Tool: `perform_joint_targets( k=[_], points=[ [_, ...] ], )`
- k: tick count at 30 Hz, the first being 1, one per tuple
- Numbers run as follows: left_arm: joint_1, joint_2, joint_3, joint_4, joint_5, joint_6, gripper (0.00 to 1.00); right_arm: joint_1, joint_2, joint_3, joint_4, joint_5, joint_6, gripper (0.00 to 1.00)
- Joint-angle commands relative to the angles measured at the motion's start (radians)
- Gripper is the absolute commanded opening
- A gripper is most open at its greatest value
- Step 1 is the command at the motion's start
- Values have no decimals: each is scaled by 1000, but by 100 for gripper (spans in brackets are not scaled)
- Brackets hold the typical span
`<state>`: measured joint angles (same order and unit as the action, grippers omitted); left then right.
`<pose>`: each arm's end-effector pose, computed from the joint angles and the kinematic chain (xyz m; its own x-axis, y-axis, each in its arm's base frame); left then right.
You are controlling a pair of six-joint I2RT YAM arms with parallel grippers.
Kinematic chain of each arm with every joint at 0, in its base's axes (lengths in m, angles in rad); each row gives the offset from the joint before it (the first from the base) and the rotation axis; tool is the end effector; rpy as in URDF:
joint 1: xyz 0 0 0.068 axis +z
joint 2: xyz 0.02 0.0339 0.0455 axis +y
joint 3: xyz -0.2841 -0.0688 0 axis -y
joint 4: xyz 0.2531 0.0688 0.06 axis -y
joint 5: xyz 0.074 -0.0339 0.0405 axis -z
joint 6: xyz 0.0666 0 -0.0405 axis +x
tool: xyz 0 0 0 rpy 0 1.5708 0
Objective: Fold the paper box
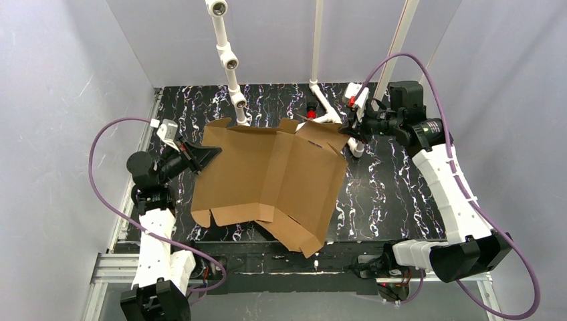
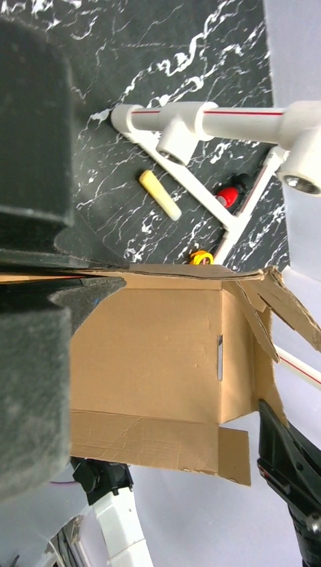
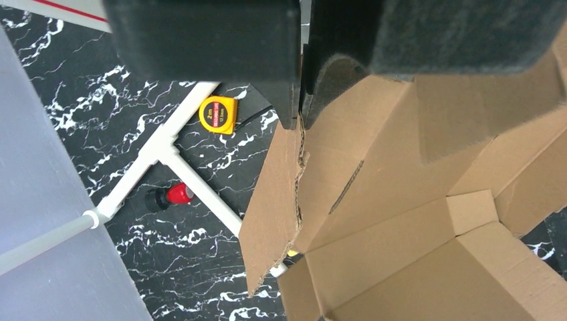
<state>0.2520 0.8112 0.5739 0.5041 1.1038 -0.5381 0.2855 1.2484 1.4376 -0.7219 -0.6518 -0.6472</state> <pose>0.1938 -0.0115 0.3457 -0.1507 -0.2771 -0.9490 0.7507 0.5925 -0.2922 0.2541 0.1167 0.4250 0.0486 -0.4853 -0.8730 -0.8725 0.4049 -0.2736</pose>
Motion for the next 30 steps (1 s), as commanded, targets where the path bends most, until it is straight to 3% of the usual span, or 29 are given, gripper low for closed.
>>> perform_joint_targets(
  k=[1,4,8,11,19,28,30],
  points=[
    [-5,-27,133,-65,-25,61,0,-23,-18,-30,66,37,77,5],
    [-32,-18,221,-206,-32,168,0,-29,-4,-11,73,41,101,7],
    [-112,21,425,-661,-147,513,0,-31,20,38,72,-37,149,9],
    [-179,42,517,-830,-221,666,0,-31,29,60,78,-105,188,11],
    [-237,77,630,-916,-281,718,0,-31,42,24,131,-111,230,17],
    [-337,167,797,-993,-318,705,0,-32,10,-109,213,15,224,20],
    [-358,180,819,-1015,-343,712,0,-31,3,-139,224,10,223,27]
  ],
)
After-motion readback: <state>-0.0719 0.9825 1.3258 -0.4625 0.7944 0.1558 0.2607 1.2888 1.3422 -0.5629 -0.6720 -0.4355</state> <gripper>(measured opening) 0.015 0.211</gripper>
